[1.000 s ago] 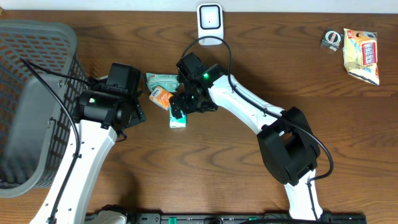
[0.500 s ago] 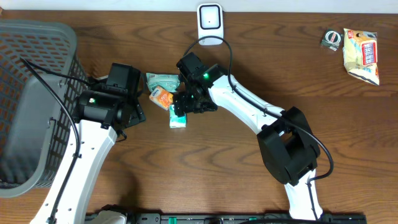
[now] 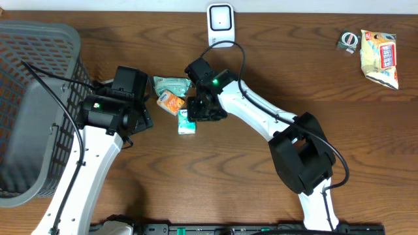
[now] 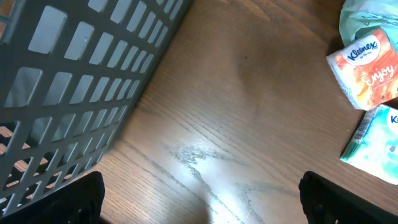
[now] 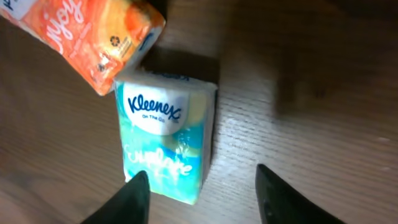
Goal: Scan the item barcode
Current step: 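Move the right gripper to the Kleenex tissue pack and grasp it, then lift the tissue pack and carry it rightward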
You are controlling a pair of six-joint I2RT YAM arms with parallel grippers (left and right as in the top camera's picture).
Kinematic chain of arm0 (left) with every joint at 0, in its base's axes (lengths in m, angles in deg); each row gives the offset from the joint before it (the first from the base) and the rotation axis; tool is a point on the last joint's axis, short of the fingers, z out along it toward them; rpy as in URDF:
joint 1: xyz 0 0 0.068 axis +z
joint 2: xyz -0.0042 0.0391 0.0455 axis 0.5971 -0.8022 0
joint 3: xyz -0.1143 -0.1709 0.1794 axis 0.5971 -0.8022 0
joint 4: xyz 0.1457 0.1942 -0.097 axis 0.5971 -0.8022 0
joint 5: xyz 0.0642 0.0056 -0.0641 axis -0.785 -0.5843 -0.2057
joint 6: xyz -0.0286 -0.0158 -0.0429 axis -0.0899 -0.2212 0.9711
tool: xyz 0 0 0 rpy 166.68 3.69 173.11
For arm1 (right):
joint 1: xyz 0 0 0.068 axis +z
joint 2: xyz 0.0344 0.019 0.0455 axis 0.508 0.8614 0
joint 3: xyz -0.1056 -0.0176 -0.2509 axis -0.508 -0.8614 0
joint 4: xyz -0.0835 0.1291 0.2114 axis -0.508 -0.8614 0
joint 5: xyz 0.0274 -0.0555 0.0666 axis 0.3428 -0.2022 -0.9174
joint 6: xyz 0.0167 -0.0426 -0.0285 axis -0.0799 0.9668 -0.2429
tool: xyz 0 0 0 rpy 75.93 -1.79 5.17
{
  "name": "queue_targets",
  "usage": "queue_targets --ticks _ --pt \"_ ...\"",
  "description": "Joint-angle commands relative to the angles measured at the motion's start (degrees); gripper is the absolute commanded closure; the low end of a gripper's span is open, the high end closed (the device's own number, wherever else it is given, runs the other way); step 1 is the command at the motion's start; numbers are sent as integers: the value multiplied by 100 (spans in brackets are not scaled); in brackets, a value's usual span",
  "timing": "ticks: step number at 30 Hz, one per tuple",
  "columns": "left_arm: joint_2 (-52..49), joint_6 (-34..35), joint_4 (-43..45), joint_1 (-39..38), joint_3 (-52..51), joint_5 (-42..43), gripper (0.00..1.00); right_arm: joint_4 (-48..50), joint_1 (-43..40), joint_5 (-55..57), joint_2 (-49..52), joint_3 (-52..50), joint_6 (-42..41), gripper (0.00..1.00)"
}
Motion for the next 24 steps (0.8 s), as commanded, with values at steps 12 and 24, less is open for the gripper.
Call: queue_targets --ticks 12,24 --pt "31 31 -15 31 20 -74 2 1176 55 -378 -28 -907 -612 41" --pt "31 31 -15 31 20 -74 2 1915 -7 -721 -26 -1384 -610 53"
